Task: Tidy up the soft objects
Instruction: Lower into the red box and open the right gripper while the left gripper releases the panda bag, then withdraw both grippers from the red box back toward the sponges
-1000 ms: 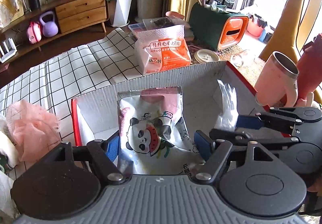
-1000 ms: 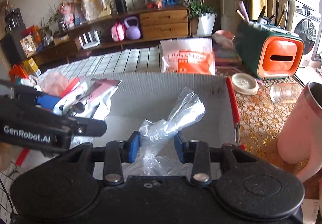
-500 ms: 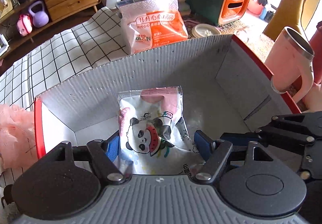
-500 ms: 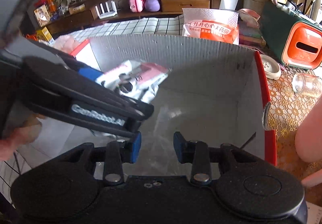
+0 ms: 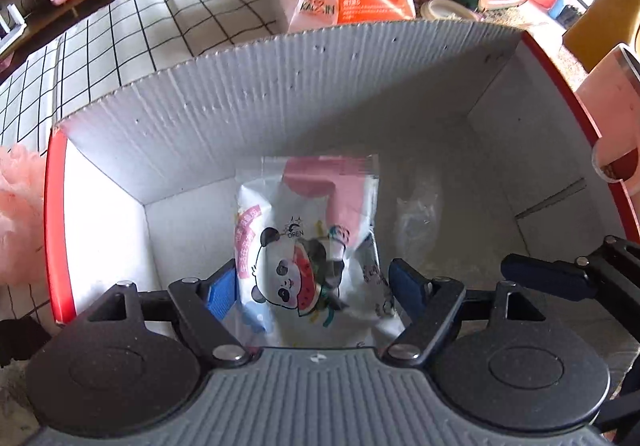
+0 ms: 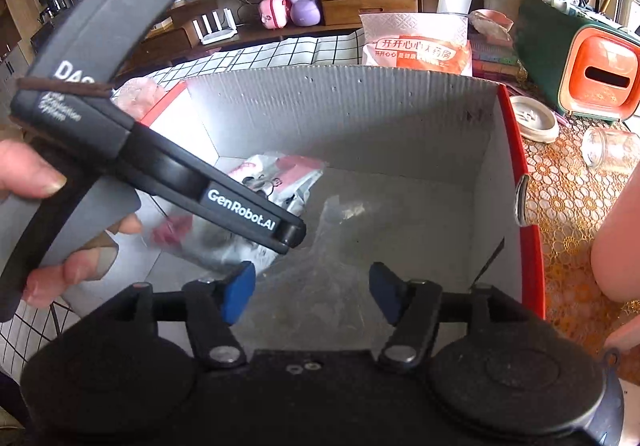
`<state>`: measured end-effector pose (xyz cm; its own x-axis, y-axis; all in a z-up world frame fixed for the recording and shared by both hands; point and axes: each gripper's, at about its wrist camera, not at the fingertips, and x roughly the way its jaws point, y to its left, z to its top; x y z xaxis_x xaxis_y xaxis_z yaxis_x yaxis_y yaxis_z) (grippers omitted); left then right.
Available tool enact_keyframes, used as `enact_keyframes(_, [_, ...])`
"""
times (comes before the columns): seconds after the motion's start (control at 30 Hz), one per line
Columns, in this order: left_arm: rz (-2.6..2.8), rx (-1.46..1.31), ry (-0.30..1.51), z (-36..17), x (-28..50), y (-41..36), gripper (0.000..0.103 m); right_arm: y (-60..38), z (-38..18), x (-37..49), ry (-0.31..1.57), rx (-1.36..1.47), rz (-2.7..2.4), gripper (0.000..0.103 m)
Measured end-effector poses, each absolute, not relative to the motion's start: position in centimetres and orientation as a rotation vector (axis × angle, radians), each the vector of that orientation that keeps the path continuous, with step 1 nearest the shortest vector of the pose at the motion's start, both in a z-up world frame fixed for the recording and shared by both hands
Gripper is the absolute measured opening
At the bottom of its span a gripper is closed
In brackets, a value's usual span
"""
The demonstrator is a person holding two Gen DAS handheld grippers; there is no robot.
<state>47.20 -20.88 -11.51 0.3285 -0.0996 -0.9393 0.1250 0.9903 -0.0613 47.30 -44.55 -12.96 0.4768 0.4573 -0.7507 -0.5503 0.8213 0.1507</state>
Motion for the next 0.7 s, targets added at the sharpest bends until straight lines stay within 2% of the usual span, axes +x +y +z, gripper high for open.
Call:
enact_keyframes(0.23, [-0.143, 0.016, 1.213, -10.9, 46.7, -20.8, 0.081, -44.3, -12.7, 46.9, 0.87, -0.115, 0.609, 0.071])
enact_keyframes(0.43, [-0.151, 0.008, 1.146, -8.9, 45.9, -20.9, 0.091, -44.5, -11.9, 46.2, 0.85, -0.109, 0.588, 0.079])
enact_keyframes(0.63, [-0.159, -0.006, 1.077, -6.7, 43.8, -20.3, 0.091, -45.0, -10.4, 44.9, 0.817, -0.099, 0.576, 0.081])
enact_keyframes(0.7, [-0.179, -0.023, 1.056, -5.7, 42.8, -20.0, 0.091, -45.0, -9.9, 44.4, 0.804, -0.102, 0.566, 0.084])
